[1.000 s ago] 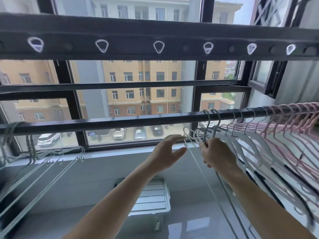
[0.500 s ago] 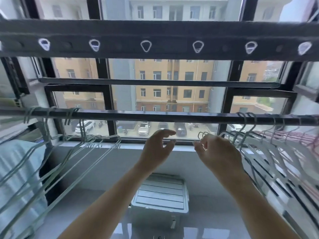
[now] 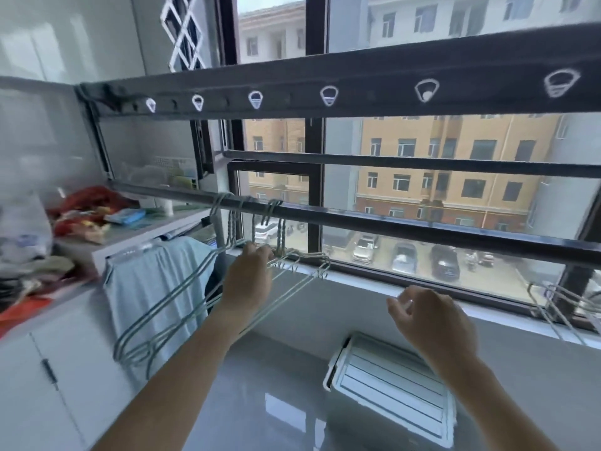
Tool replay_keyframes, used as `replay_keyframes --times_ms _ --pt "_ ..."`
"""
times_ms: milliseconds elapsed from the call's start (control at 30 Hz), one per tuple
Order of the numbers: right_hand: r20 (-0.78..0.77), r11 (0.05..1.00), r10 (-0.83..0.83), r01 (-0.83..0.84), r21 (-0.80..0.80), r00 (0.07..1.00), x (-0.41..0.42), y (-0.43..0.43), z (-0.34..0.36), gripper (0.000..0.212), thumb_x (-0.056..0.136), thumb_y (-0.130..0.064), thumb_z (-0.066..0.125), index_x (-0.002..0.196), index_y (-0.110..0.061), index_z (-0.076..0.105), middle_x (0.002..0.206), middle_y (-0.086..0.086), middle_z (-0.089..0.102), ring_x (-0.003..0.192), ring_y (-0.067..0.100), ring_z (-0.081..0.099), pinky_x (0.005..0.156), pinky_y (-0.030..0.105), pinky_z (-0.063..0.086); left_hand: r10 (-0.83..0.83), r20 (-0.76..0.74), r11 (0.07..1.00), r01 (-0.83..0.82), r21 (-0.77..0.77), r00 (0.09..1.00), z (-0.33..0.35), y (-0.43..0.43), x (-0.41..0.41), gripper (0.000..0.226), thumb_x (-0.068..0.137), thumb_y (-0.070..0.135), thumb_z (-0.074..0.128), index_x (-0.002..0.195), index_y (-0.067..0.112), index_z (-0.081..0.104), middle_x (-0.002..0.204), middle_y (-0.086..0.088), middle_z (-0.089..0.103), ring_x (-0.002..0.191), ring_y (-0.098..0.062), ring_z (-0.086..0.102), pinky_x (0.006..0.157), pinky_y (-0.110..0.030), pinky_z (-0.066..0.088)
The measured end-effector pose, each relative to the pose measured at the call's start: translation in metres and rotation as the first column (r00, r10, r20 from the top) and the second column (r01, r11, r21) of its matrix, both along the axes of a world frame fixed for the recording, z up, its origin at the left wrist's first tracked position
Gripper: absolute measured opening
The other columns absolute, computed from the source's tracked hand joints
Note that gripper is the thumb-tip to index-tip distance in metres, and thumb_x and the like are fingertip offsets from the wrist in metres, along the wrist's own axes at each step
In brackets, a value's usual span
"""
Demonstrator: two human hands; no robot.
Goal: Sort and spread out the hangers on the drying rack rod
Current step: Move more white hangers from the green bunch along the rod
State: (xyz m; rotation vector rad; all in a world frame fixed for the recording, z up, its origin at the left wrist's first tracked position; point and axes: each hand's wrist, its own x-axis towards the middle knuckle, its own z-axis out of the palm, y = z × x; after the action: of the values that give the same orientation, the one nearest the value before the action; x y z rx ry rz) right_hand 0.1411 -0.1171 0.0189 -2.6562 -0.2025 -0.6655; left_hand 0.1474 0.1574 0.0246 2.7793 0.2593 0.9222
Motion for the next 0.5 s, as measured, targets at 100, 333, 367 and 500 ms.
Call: replay_keyframes --times_ms 100,333,367,500 --pt "-0.013 0.999 0.033 -0.033 -0.025 0.999 0.001 0.006 -0.008 0.03 0.087 -0.05 0.048 0.093 -0.026 0.066 0.079 -0.002 0.069 0.075 0.02 0.065 0.063 0.028 0.052 0.036 0.028 0.993 -0.038 0.116 0.999 0.001 0.003 0.002 0.025 0.084 0.003 0.054 0.104 0.013 0.064 0.097 -0.008 0.06 0.088 -0.022 0.057 0.069 -0.027 0.046" --pt "-0.017 0.997 0.037 -0.038 -0.064 0.999 0.005 -0.003 -0.009 0.032 0.088 -0.052 0.045 0.094 -0.027 0.065 0.08 -0.006 0.069 0.074 0.015 0.065 0.057 0.024 0.047 0.154 -0.021 0.94 -0.14 0.311 0.988 0.013 -0.005 0.005 0.011 0.079 0.012 0.065 0.07 0.019 0.067 0.069 0.0 0.056 0.054 -0.014 0.045 0.038 -0.019 0.028" --pt "-0.016 0.997 0.031 -0.032 -0.073 0.999 0.004 -0.005 -0.009 0.032 0.088 -0.052 0.045 0.094 -0.027 0.065 0.08 -0.006 0.069 0.074 0.015 0.065 0.056 0.023 0.045 0.138 -0.006 0.939 -0.129 0.32 0.99 0.016 -0.007 0.007 0.013 0.081 0.014 0.063 0.07 0.019 0.067 0.067 0.001 0.055 0.052 -0.013 0.041 0.038 -0.017 0.024" --pt "-0.024 0.996 0.023 -0.025 -0.089 0.999 0.003 -0.008 -0.011 0.032 0.088 -0.051 0.045 0.095 -0.026 0.063 0.079 -0.006 0.068 0.075 0.016 0.065 0.059 0.026 0.048 0.077 -0.004 0.948 -0.072 0.31 0.997 0.03 -0.024 0.024 0.011 0.084 0.015 0.06 0.075 0.016 0.066 0.07 -0.001 0.06 0.053 -0.017 0.055 0.044 -0.023 0.039"
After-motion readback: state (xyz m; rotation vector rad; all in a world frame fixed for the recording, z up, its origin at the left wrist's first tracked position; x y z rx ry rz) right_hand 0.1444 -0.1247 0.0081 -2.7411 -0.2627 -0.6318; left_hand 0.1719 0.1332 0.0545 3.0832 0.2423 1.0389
